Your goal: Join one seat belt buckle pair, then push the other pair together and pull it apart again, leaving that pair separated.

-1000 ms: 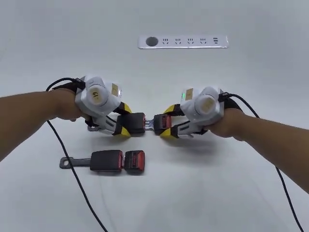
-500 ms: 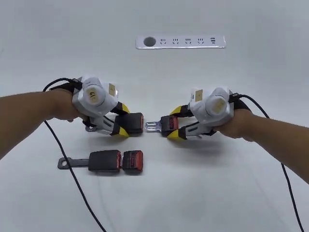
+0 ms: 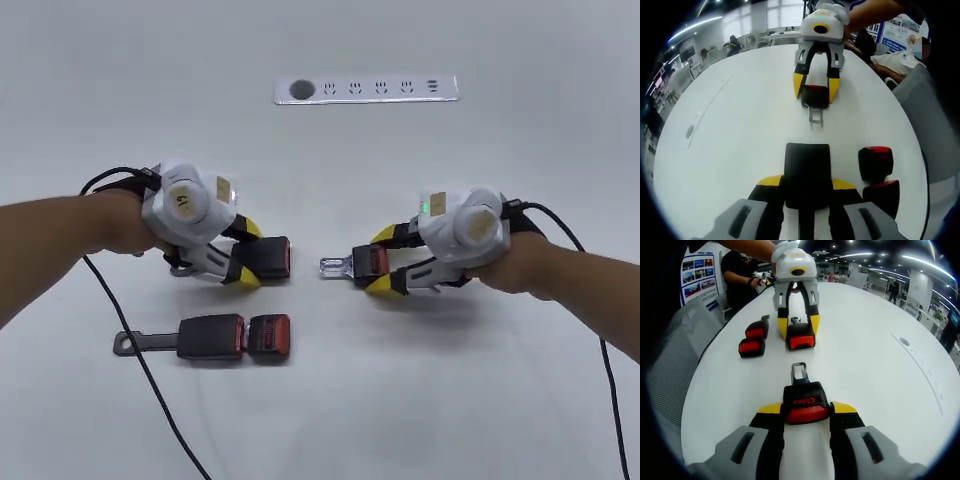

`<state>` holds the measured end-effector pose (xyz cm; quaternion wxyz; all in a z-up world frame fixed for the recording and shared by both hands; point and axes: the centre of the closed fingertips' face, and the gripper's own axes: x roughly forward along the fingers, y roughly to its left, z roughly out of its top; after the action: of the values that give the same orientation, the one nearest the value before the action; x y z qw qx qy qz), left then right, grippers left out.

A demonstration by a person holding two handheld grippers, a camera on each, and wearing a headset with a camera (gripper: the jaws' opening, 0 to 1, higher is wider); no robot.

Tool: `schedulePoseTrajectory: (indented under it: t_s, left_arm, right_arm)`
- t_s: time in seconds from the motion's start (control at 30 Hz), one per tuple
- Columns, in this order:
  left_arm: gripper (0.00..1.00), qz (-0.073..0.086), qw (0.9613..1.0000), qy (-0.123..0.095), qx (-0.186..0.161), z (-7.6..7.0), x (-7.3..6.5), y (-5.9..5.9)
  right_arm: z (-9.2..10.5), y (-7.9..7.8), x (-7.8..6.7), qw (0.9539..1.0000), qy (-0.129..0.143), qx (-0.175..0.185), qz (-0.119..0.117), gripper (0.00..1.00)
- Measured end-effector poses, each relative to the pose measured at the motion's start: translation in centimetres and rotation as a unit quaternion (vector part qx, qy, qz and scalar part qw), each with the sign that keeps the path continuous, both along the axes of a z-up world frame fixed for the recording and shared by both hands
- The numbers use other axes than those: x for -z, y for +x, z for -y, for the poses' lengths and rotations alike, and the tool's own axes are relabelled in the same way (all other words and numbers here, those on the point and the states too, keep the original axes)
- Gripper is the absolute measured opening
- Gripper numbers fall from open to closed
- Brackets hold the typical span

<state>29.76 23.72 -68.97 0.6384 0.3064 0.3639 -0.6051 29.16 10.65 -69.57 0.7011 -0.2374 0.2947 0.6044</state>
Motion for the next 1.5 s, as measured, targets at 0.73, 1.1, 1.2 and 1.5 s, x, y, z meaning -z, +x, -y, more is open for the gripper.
schedulePoseTrajectory:
  t_s: [0.73, 1.1, 1.2, 1.5]
  left_arm:
    - [0.35, 0.001, 1.0, 0.001, 0.003, 0.0, 0.2, 0.0]
    - [0.35, 0.001, 1.0, -0.001, -0.001, -0.1, 0.3, 0.0]
    - [0.35, 0.0, 1.0, 0.0, 0.0, 0.2, 0.1, -0.2]
    - [0.35, 0.001, 0.9999, 0.01, -0.002, 0.2, 0.0, -0.3]
  right_arm:
    - [4.0, -0.1, -0.1, 0.9997, 0.003, 0.024, -0.002, 0.34]
    - [4.9, -0.2, -0.3, 0.9996, 0.001, 0.03, -0.001, 0.35]
    - [5.1, -0.3, -0.3, 0.9995, 0.0, 0.03, -0.002, 0.35]
    - [5.2, -0.4, -0.3, 0.9994, -0.003, 0.034, 0.0, 0.35]
